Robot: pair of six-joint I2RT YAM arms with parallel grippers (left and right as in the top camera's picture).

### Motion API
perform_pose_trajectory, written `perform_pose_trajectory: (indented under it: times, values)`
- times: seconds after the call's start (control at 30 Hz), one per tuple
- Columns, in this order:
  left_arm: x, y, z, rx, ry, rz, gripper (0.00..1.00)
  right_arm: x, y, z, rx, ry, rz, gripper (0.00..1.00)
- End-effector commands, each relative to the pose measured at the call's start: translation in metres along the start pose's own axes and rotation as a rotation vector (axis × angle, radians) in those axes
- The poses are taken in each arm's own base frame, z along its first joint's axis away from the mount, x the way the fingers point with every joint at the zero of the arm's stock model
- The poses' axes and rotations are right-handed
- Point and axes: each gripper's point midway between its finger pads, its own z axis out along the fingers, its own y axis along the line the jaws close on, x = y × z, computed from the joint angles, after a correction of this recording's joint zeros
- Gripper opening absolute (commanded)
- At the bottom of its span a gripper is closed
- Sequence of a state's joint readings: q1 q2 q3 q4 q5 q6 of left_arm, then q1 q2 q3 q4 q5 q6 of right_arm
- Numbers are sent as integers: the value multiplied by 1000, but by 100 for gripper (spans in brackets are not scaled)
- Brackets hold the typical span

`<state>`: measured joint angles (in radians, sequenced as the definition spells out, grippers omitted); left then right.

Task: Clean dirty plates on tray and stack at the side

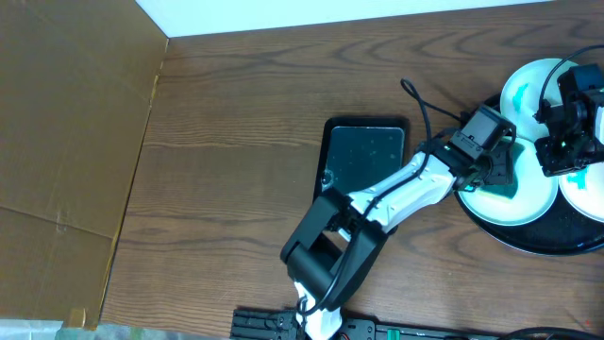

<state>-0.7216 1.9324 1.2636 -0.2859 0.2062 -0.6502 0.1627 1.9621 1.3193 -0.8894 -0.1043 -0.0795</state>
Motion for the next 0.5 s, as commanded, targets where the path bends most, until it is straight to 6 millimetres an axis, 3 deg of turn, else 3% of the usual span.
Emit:
perform_pose_trajectory:
  times: [0.0, 0.13, 0.2, 0.27, 0.47]
  values:
    - [-6, 0, 1, -6, -20, 15, 61, -9, 1, -12, -6, -47, 12, 1]
    - [-7, -1, 1, -4, -22, 15, 61, -9, 2, -10, -14, -49, 12, 5]
    - [-7, -1, 1, -4, -22, 15, 61, -7, 2, -7, -13, -46, 12, 17]
    - [-7, -1, 1, -4, -22, 15, 61, -4, 2, -3, -13, -42, 12, 17]
    - [-7, -1, 1, -4, -22, 15, 56, -4, 2, 0, -13, -50, 9, 4]
